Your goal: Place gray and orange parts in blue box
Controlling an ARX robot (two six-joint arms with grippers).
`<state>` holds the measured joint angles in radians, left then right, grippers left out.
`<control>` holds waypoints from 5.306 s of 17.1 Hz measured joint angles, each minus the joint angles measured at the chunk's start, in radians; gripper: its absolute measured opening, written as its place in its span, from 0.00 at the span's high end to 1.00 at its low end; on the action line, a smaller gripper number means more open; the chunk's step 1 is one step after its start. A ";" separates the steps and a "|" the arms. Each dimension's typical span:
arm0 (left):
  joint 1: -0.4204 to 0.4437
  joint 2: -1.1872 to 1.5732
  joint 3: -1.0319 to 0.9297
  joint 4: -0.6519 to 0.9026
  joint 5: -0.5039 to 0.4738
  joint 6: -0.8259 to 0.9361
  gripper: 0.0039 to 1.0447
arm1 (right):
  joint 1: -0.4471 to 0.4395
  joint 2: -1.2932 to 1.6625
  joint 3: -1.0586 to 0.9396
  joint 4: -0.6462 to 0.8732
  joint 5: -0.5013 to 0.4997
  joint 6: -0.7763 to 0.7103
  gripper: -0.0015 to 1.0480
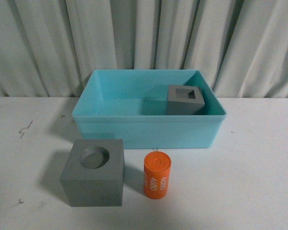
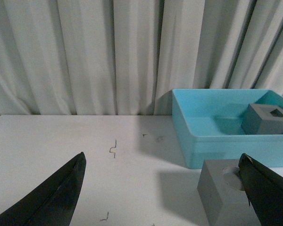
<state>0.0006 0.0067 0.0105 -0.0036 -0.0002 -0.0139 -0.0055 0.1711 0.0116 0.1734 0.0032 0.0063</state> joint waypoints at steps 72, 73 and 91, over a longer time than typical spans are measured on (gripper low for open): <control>-0.290 1.699 0.783 -0.002 -0.057 -0.177 0.79 | 0.001 -0.169 0.000 -0.177 -0.003 0.000 0.06; -0.282 1.630 0.787 -0.035 -0.041 -0.193 0.80 | 0.001 -0.169 0.000 -0.177 -0.003 0.000 0.06; -0.263 2.171 1.516 0.079 -0.209 0.125 0.80 | 0.001 -0.169 0.000 -0.177 -0.003 0.000 0.06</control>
<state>-0.2623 2.1773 1.5265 0.0750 -0.2096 0.1108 -0.0048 0.0025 0.0120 -0.0036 0.0006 0.0059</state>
